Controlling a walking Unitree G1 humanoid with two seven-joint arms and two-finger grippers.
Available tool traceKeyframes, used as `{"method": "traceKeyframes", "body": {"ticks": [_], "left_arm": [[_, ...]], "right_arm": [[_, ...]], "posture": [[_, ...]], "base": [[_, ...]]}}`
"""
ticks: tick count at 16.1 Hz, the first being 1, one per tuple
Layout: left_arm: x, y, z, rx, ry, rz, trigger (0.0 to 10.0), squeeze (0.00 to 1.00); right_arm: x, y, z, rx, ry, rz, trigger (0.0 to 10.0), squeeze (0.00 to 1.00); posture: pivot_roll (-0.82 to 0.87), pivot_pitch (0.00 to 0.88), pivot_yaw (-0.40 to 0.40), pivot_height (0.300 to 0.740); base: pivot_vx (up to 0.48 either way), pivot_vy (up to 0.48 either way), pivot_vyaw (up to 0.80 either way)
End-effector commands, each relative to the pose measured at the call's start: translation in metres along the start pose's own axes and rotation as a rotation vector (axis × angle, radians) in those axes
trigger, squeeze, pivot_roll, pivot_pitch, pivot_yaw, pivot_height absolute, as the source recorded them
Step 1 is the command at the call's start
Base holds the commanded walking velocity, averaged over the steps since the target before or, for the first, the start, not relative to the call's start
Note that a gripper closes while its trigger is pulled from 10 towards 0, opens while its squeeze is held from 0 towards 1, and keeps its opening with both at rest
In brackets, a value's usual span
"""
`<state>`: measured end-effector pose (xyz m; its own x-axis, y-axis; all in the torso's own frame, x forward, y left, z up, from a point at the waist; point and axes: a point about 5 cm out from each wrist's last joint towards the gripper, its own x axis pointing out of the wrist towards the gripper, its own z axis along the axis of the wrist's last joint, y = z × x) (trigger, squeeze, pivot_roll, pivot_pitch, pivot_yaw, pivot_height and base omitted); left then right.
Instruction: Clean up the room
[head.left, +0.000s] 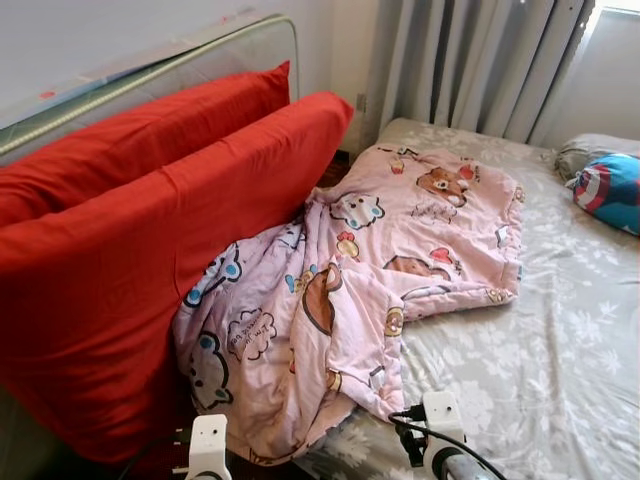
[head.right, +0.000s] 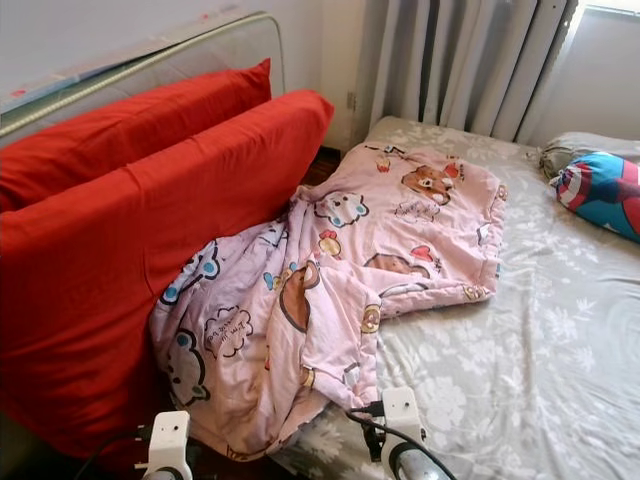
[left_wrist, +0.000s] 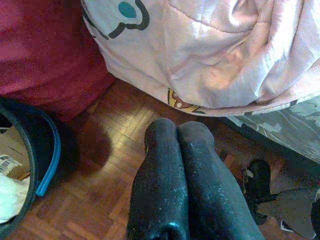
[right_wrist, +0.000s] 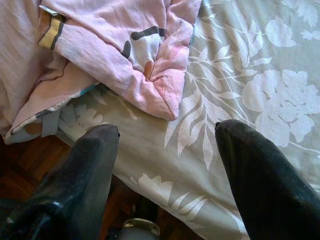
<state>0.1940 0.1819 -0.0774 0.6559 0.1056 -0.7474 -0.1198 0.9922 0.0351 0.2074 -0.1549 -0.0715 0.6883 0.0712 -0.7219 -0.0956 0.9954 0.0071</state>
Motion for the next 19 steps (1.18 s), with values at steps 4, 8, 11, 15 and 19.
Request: {"method": "traceKeyframes", "body": {"ticks": [4, 8, 11, 15, 19], "left_arm": [[-0.002, 0.003, -0.008, 0.004, 0.03, 0.012, 10.0, 0.0], [-0.003, 0.006, -0.004, -0.014, -0.037, 0.018, 10.0, 0.0], [-0.004, 0.006, 0.003, -0.029, -0.118, 0.011, 10.0, 0.0], [-0.013, 0.005, 0.13, 0.12, -0.752, 0.072, 10.0, 0.0], [-0.018, 0.012, 0.134, 0.04, -0.765, 0.062, 10.0, 0.0]], "right_arm": [[-0.001, -0.004, -0.003, 0.054, 0.0, -0.03, 10.0, 0.0], [0.002, -0.012, 0.024, 0.091, -0.118, -0.048, 10.0, 0.0], [0.005, -0.013, 0.056, 0.065, -0.26, -0.041, 10.0, 0.0], [0.003, -0.003, 0.085, -0.012, -0.422, 0.022, 10.0, 0.0], [-0.005, -0.005, 0.086, -0.023, -0.524, 0.014, 10.0, 0.0]], "posture": [[-0.07, 0.0, -0.026, 0.74], [-0.07, 0.0, -0.017, 0.74], [-0.07, 0.0, -0.016, 0.74], [-0.05, 0.0, -0.023, 0.74], [-0.04, 0.0, -0.036, 0.74]], "base": [[0.0, 0.0, 0.0], [0.0, 0.0, 0.0], [0.0, 0.0, 0.0], [0.0, 0.0, 0.0], [0.0, 0.0, 0.0]]}}
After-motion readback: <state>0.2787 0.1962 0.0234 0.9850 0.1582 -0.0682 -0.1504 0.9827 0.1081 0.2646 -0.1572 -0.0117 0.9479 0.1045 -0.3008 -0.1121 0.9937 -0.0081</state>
